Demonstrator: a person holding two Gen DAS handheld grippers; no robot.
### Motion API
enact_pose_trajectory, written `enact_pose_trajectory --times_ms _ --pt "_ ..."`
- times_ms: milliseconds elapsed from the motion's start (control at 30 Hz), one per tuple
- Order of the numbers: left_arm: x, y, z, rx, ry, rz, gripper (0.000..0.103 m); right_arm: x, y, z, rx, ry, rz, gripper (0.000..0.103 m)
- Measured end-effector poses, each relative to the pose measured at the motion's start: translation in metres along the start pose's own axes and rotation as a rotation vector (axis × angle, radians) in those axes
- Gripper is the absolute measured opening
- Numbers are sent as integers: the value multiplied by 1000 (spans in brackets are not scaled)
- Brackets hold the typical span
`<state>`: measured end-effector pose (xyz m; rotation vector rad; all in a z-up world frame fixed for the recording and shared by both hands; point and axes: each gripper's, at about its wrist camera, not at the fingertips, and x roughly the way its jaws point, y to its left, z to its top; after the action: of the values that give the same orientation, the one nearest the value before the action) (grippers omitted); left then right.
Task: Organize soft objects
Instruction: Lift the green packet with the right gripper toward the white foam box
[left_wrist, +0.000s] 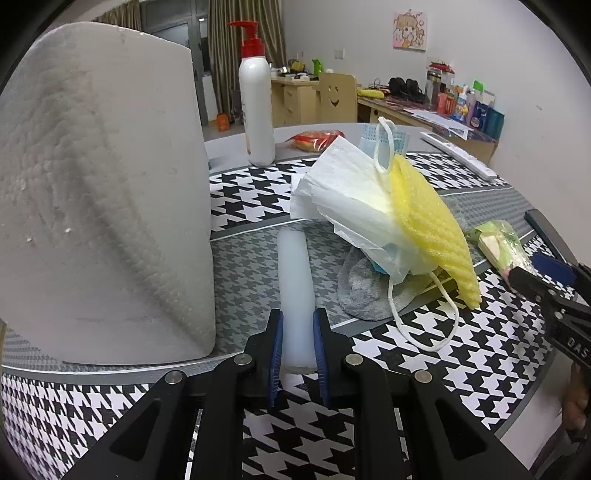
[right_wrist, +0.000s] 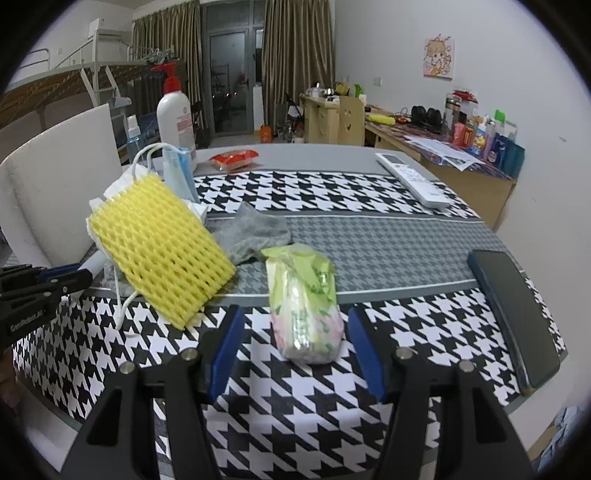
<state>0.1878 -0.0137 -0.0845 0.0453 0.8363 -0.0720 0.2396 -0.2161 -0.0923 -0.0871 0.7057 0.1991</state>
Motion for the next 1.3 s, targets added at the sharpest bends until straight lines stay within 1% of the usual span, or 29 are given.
enact_pose_trajectory --times_ms 133,200,300,333,367,467,767,1000,1300 --pt "-6 2 -1 3 -15 -12 18 6 3 2 -15 28 -13 63" --pt "-8 4 -1 4 -22 -13 18 10 4 2 -19 47 -13 61" --pt "-12 7 -1 3 -38 -17 18 10 7 0 -31 52 -18 45" --pt "-13 8 -1 3 -44 -19 18 11 7 -1 -32 61 -20 38" --pt "-14 8 -2 3 -49 -21 18 12 8 -2 -33 71 -24 36" --pt "-17 8 -3 5 -56 -27 18 10 9 -2 -33 64 -29 30" --pt "-31 7 -5 23 -101 -24 18 -10 8 0 -9 13 -22 27" --pt "-50 11 -6 15 -146 -31 18 -33 17 7 -23 -50 -6 27" --pt "-76 13 -6 22 -209 -23 18 -56 29 10 -45 -110 12 27"
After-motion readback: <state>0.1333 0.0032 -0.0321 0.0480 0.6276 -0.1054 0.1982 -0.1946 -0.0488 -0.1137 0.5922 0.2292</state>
